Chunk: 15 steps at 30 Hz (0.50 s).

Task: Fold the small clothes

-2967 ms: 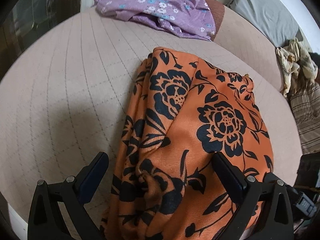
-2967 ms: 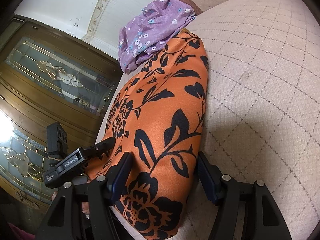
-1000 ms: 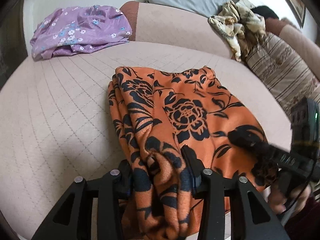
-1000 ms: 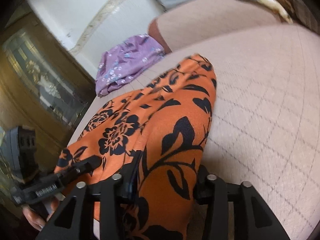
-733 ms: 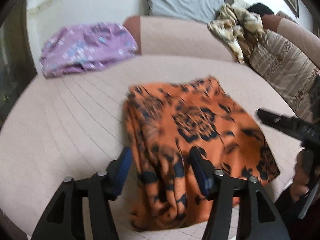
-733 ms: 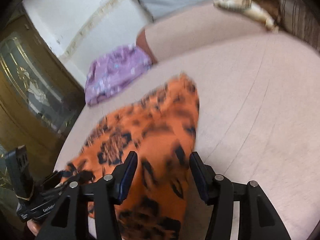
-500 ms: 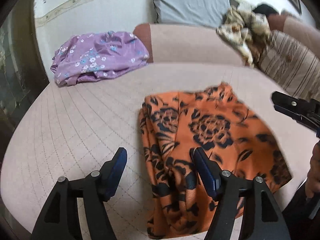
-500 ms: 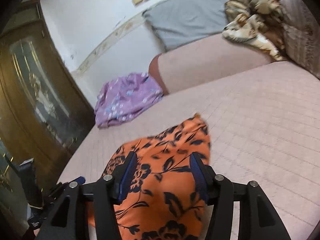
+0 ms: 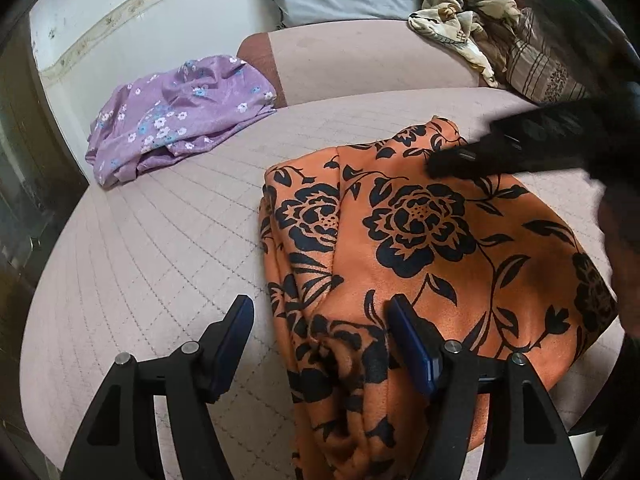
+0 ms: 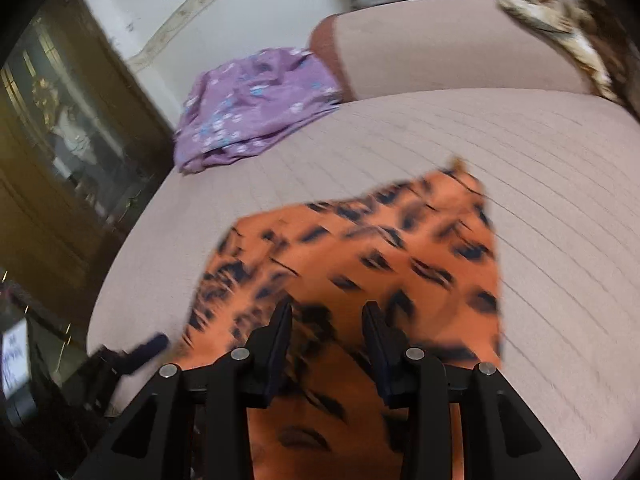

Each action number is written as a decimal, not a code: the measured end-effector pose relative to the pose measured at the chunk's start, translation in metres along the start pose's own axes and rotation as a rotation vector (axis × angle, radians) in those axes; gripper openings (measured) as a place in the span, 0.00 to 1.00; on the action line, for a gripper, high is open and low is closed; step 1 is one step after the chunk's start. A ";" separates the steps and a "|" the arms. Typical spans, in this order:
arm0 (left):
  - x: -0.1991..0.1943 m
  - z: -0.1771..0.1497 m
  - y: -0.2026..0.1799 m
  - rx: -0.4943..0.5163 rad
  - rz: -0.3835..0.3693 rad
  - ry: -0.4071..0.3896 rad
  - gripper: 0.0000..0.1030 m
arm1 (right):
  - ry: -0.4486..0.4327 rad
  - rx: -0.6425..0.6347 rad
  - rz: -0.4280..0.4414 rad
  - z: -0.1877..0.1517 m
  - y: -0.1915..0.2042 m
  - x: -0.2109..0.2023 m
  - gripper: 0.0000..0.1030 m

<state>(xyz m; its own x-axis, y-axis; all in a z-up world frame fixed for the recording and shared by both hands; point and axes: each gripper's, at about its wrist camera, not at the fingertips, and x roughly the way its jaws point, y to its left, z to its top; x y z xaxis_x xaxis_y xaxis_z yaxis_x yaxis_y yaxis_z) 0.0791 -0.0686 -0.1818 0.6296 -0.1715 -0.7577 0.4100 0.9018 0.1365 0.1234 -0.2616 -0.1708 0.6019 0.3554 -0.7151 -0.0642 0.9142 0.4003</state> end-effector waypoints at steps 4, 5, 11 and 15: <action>0.004 0.003 0.003 -0.018 -0.018 0.012 0.69 | 0.110 -0.023 0.032 0.032 0.010 0.043 0.38; 0.005 0.003 0.003 -0.020 -0.020 0.013 0.69 | 0.152 -0.007 0.023 0.037 0.007 0.058 0.38; 0.010 0.005 0.006 -0.044 -0.029 0.025 0.74 | 0.215 0.088 0.031 0.047 -0.008 0.087 0.39; 0.010 0.005 0.007 -0.055 -0.027 0.027 0.75 | 0.162 0.103 0.058 0.031 -0.017 0.053 0.39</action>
<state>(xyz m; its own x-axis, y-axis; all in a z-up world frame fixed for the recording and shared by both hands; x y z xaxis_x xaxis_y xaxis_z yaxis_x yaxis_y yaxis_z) 0.0919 -0.0664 -0.1853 0.6004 -0.1864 -0.7777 0.3896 0.9174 0.0809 0.1812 -0.2644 -0.1983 0.4633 0.4409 -0.7687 -0.0081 0.8696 0.4938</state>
